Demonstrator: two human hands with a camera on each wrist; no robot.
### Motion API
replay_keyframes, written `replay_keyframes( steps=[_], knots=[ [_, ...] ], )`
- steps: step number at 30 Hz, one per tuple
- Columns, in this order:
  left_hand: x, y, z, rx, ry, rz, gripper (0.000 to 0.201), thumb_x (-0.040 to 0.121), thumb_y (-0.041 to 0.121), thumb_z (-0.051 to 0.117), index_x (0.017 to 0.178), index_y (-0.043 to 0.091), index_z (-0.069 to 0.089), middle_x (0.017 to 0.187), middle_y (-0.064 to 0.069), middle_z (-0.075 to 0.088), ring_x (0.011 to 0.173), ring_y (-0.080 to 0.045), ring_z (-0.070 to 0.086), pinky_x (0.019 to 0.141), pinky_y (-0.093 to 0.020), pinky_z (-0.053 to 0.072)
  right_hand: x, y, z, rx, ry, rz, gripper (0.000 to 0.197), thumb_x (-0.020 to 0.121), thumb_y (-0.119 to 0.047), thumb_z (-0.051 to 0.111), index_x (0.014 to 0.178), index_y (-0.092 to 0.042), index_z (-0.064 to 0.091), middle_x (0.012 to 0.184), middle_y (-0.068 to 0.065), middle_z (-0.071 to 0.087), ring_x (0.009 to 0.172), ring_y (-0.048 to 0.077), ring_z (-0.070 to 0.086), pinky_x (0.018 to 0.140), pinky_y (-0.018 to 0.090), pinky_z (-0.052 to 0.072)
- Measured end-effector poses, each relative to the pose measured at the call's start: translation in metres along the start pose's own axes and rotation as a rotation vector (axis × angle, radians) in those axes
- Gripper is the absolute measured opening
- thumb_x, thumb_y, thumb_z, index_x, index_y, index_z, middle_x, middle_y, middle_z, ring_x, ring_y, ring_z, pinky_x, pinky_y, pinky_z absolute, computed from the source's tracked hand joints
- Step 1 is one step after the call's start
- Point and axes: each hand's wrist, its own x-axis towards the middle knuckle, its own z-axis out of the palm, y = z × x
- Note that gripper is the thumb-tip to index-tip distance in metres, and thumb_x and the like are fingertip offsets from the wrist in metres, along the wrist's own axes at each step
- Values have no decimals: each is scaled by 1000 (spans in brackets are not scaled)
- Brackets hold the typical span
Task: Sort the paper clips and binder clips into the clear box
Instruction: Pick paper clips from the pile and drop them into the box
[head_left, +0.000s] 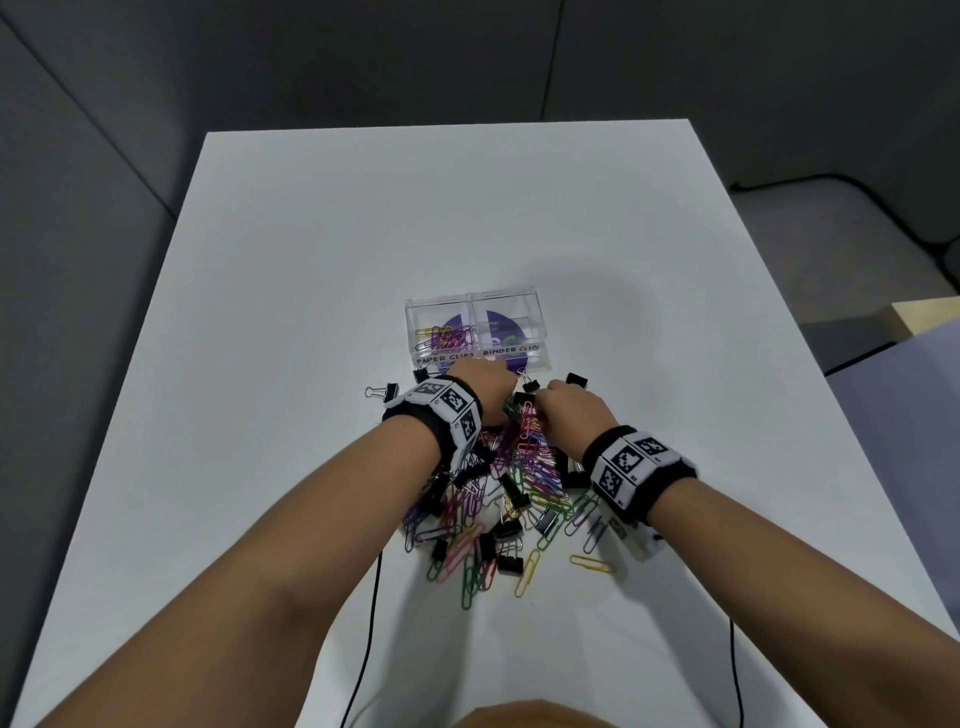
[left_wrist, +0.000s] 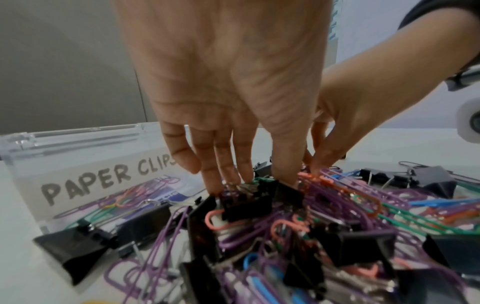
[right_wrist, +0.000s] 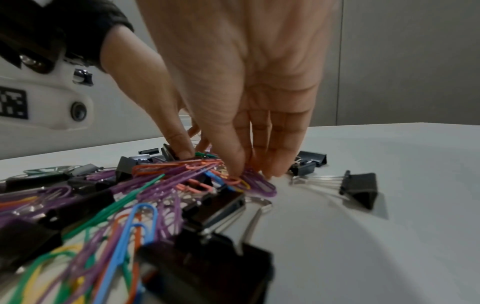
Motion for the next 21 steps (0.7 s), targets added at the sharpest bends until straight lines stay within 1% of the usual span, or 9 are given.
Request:
replay_keyframes(
  steps=[3,6,8,9,11,14,17,19,21],
  knots=[
    [1,2,-3,-1,-37,-17,34,88,33,59,108,6,58,92,-7,59,78,-24,53,69,-34,44,3,-2,2,-7,-19,20,23,85,9,48,103,-1,58,108,18,58,99,35,59,79,40,48],
    [1,3,-4,1,-46,-32,33,88,33,59,106,6,58,88,-8,55,79,-24,49,72,-34,43,9,0,1,45,-67,67,20,87,8,44,99,1,58,104,19,62,97,35,60,78,39,48],
    [3,3,-3,-26,-57,-44,27,89,32,59,103,9,59,87,-6,53,83,-24,50,78,-35,45,13,3,-2,108,-110,112,13,88,4,45,90,0,58,95,17,62,95,33,62,75,37,47],
    [3,2,-2,-62,-62,-54,22,89,30,59,99,11,59,87,-5,53,86,-24,52,82,-36,48,13,5,-3,137,-124,129,10,88,2,46,85,-2,54,90,15,59,92,32,62,71,35,45],
    [4,1,1,-156,-62,-68,15,90,23,57,97,10,58,92,-6,56,93,-26,58,88,-39,53,13,6,-3,183,-135,150,9,89,0,47,81,-5,48,87,14,55,85,30,58,68,32,40],
    [3,0,4,-250,-22,-64,25,93,15,53,116,14,62,115,-7,64,109,-26,59,93,-38,52,10,8,0,239,-132,151,9,91,-1,46,83,-6,45,91,20,58,86,29,57,69,32,37],
    [4,-2,5,-300,55,-57,28,94,9,48,118,13,63,121,-8,63,109,-26,61,92,-39,52,6,11,-5,339,-112,155,7,92,-7,45,86,-6,47,90,13,55,83,25,51,70,30,37],
    [5,-4,4,-356,81,-74,28,95,4,46,117,9,62,120,-12,63,106,-28,61,92,-39,52,4,16,-12,398,-82,161,11,92,-8,45,94,-2,54,97,16,60,91,29,56,73,31,38],
    [6,-5,3,-392,85,-93,27,95,0,43,116,7,58,119,-13,61,105,-28,60,92,-36,50,3,19,-19,428,-61,162,14,93,-8,44,99,-1,54,105,18,64,98,31,59,79,35,43]
  ],
)
